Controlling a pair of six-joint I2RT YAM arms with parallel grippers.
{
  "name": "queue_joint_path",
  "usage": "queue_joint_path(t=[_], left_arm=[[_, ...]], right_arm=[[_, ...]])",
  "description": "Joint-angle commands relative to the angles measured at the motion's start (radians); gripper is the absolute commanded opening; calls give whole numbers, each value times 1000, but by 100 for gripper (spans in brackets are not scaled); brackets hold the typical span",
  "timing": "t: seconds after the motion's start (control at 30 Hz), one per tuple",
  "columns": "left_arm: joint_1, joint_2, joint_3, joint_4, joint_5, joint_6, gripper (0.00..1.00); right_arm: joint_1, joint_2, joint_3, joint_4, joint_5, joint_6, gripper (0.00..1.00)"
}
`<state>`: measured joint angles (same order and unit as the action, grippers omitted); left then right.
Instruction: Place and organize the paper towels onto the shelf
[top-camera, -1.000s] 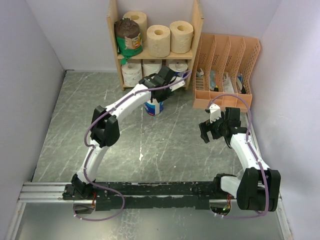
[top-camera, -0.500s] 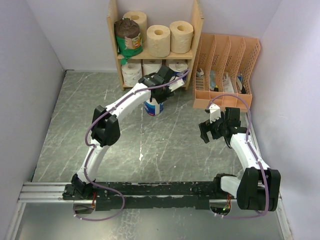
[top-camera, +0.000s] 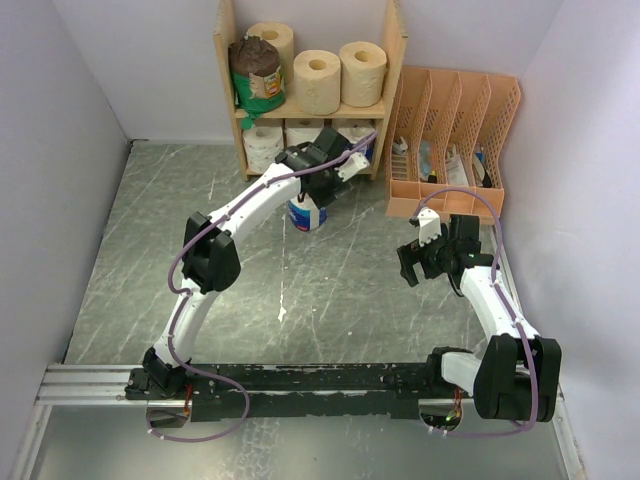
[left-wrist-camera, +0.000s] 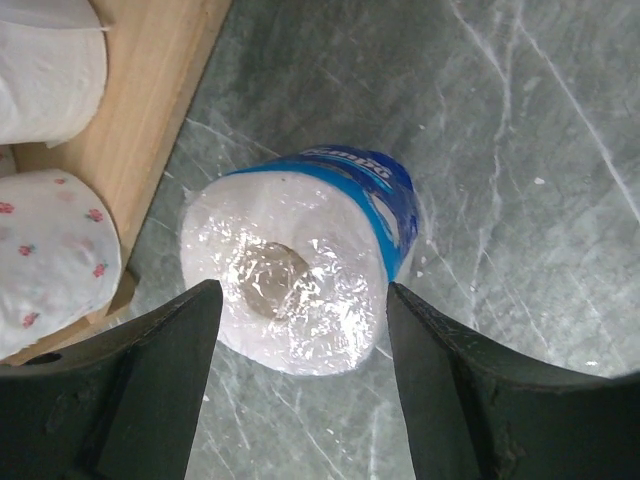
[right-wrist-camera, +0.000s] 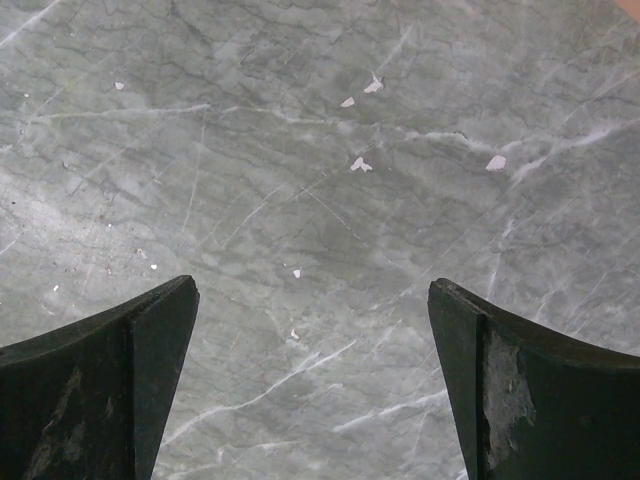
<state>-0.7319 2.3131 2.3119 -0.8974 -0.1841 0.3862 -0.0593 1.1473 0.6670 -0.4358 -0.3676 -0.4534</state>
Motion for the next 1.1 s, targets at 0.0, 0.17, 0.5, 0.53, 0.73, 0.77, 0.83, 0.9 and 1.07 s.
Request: queue_joint_path(t=[0.0, 0.17, 0.5, 0.53, 0.73, 0.77, 0.83, 0.9, 1.07], left_arm=[[2, 12, 53, -48, 72, -36, 77], [1, 25, 64, -65, 95, -47, 76], [16, 37, 14, -47, 101, -55, 76], [19, 39, 10, -44, 98, -57, 76], [37, 51, -13, -35, 98, -62, 75], [37, 48, -25, -28, 98, -62, 75], [38, 44, -41, -18, 93, -59, 75], [38, 49, -38, -20, 94, -59, 75], [39, 59, -39, -22, 103, -60, 74]], right_arm=[[5, 4, 14, -6, -8, -11, 100], [5, 5, 16, -7, -8, -12, 100], [6, 3, 15, -7, -10, -13, 100], [6, 3, 15, -8, -10, -14, 100], [6, 5, 16, -8, -9, -13, 100], [6, 5, 15, -9, -9, -14, 100], [7, 7, 16, -8, -8, -14, 100], [8, 8, 17, -9, -8, -14, 100], [9, 9, 17, -6, -5, -12, 100]])
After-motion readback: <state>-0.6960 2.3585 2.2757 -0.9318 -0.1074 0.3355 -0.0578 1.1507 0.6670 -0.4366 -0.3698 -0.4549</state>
